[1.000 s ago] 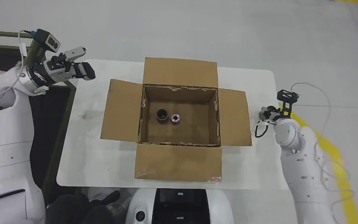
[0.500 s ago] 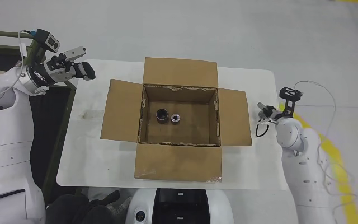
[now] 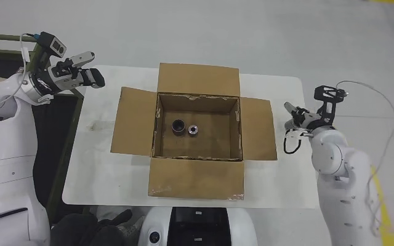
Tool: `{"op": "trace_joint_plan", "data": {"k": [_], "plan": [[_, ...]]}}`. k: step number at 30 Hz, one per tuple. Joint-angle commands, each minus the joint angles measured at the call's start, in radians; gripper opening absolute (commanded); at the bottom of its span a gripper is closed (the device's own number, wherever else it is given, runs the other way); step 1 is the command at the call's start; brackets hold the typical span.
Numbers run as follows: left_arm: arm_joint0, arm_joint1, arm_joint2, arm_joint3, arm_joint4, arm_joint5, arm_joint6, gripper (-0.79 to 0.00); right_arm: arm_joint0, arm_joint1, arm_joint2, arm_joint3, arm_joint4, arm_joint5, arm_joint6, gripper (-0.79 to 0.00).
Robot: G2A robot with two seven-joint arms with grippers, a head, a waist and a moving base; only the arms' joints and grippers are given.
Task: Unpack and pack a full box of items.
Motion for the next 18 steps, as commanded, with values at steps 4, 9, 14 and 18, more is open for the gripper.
{"op": "trace_joint_plan", "data": {"k": [4,9,14,18], "plan": [[0.0,0.0,0.0,0.0,0.0,0.0,0.0,0.0,-0.011,0.002,-0.03,-0.1,0.005,-0.048,0.061,0.0],[0.0,0.0,0.0,0.0,0.0,0.0,0.0,0.0,0.003,0.003,-0.074,-0.154,0.007,-0.09,0.121,0.0],[0.0,0.0,0.0,0.0,0.0,0.0,0.0,0.0,0.02,0.002,-0.142,-0.193,0.005,-0.143,0.153,0.0],[0.0,0.0,0.0,0.0,0.0,0.0,0.0,0.0,0.045,0.001,-0.203,-0.209,-0.01,-0.184,0.186,0.0]]}}
